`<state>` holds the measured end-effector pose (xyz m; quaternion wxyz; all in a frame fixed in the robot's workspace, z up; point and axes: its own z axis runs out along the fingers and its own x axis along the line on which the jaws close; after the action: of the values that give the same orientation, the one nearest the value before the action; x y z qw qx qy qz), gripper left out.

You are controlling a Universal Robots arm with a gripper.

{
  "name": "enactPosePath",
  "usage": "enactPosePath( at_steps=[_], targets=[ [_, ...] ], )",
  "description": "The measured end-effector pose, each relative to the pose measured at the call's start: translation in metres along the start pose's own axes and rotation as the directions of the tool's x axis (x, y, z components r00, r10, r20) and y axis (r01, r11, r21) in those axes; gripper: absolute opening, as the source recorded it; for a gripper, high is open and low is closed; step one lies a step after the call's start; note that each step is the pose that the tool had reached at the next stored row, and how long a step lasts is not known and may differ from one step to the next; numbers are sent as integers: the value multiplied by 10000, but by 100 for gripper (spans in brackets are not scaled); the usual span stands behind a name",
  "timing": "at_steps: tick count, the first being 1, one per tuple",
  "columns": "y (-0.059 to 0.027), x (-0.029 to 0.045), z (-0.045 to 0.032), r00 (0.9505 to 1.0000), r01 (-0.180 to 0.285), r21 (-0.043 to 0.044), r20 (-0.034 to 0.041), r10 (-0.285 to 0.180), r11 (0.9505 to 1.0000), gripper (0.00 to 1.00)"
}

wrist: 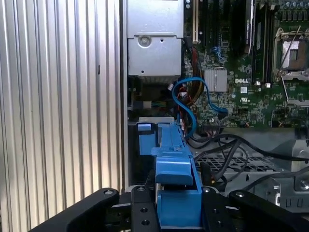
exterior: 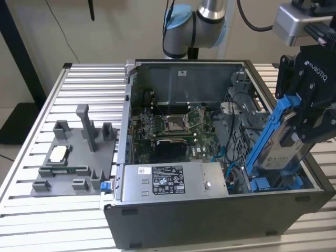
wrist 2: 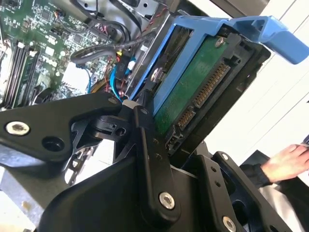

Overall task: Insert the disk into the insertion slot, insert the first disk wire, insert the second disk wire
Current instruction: 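Insert the disk into the insertion slot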

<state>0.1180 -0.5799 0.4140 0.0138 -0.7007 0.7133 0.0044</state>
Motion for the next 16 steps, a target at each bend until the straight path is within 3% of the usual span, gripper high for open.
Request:
enactPosePath(
  at_steps=[6, 16],
  targets=[
    [-16, 2, 67, 9999, -2, -3, 122, 2, 10000, 33],
    [-29, 6, 229, 9998, -4, -3, 183, 5, 10000, 33]
  ],
)
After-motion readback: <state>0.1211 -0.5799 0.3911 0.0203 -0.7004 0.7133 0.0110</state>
